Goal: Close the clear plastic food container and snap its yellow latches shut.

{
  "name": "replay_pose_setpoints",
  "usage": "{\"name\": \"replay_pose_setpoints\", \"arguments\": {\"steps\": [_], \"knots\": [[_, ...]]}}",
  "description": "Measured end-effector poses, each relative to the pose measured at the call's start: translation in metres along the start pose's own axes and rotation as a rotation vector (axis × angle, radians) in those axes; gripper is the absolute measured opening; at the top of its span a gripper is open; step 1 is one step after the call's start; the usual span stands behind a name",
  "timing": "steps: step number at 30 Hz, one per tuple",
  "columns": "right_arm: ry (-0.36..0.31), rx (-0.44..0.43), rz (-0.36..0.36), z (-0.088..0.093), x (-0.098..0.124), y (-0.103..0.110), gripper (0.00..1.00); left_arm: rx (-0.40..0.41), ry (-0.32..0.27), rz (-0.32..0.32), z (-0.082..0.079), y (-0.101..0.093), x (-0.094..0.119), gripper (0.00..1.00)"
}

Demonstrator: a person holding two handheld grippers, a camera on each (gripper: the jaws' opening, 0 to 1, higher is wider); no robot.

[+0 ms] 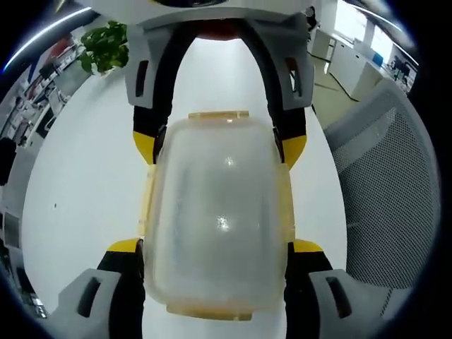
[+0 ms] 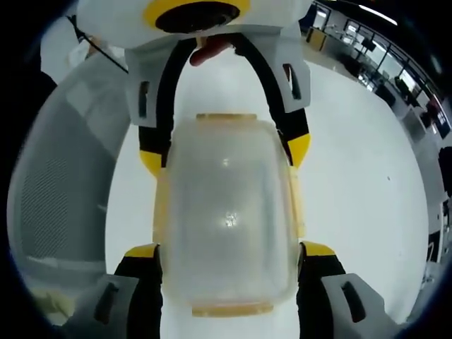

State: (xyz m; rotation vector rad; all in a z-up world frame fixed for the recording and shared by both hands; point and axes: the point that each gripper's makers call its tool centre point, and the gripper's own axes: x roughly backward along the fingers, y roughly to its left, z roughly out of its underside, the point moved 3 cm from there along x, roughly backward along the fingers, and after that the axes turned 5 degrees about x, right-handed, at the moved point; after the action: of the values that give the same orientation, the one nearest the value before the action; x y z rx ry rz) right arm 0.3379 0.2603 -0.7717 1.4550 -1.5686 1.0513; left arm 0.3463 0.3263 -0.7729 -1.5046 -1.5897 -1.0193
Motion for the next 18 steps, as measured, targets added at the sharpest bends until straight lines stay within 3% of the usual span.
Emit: {"name": "replay_pose_setpoints", "arguments": {"steps": [18], "knots": [[0.008, 0.008, -0.006, -0.027, -0.012, -0.004, 0.79, 0.021, -0.019, 0.005, 0.026, 0.005, 0.012, 0.83]]}}
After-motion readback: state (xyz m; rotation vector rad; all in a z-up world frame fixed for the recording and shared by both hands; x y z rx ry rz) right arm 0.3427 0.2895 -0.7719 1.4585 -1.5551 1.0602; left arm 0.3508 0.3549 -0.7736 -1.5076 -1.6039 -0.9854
